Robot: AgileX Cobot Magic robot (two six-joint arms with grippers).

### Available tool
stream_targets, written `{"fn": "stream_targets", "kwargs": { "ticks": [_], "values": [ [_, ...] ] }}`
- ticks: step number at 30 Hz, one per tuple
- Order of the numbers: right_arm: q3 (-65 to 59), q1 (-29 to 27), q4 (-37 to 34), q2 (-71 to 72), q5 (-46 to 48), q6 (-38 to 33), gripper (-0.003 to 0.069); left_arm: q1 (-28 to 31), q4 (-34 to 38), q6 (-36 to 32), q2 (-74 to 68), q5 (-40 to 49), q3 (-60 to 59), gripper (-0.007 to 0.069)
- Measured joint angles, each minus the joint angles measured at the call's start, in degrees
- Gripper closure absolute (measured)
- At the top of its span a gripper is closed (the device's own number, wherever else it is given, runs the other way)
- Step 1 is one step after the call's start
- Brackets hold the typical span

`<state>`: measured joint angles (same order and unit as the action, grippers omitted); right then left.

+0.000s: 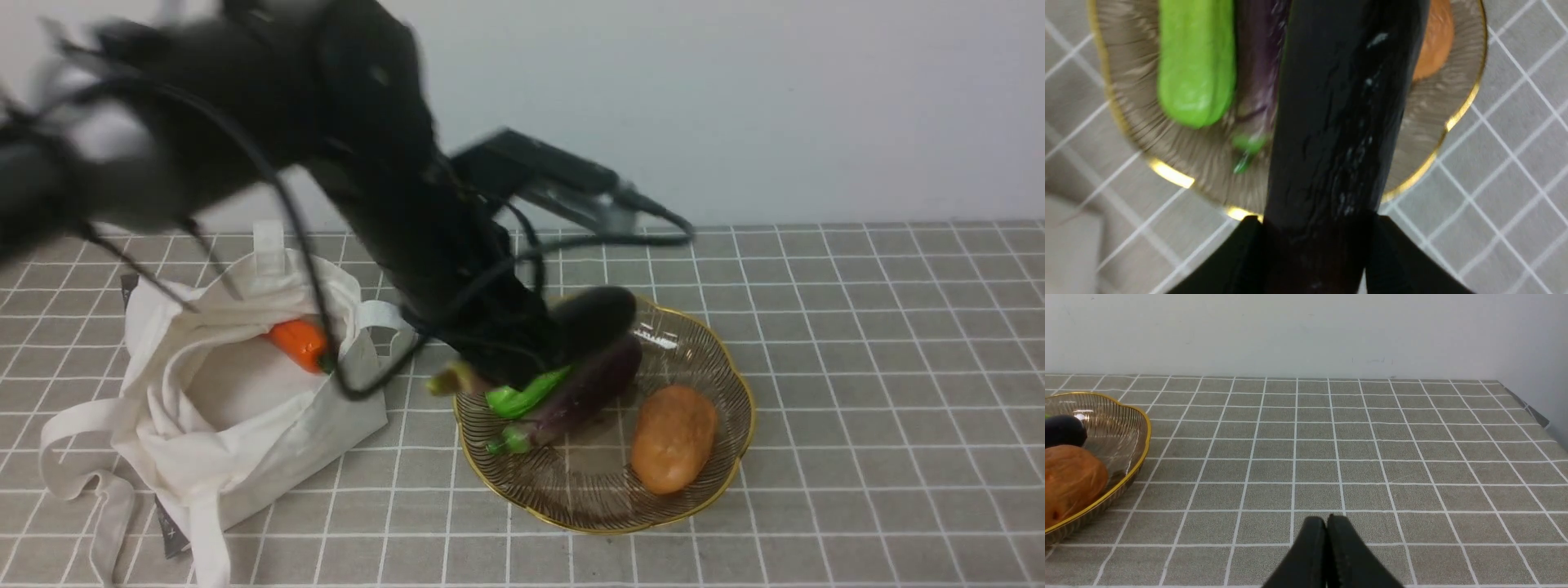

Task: Take vegetables from bag on grey coffee tablecloth place on plate.

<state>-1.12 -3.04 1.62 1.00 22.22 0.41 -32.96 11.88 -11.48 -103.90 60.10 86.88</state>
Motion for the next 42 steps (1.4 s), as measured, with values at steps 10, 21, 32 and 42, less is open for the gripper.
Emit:
{"fn": "stream_targets", "kwargs": {
  "ticks": [10,21,32,42],
  "values": [
    [0.0,0.0,0.0,0.0,0.0,0.0,0.0672,-2.61,-0.14,0.63,-10.92,-8.18,0.0,0.0256],
    [0.0,0.0,0.0,0.0,0.0,0.0,0.0672,-2.33,-1.42,5.57,-10.14,0.94,5.09,0.006],
    [0.0,0.0,0.0,0.0,0.0,0.0,0.0672,-1.87,-12.58,12.9,16.15,7.44,8.57,0.0623],
    [0.0,0.0,0.0,0.0,0.0,0.0,0.0672,-1.87,-12.69,16.0,46.11,-13.85,-17.44,0.0629]
  ]
}}
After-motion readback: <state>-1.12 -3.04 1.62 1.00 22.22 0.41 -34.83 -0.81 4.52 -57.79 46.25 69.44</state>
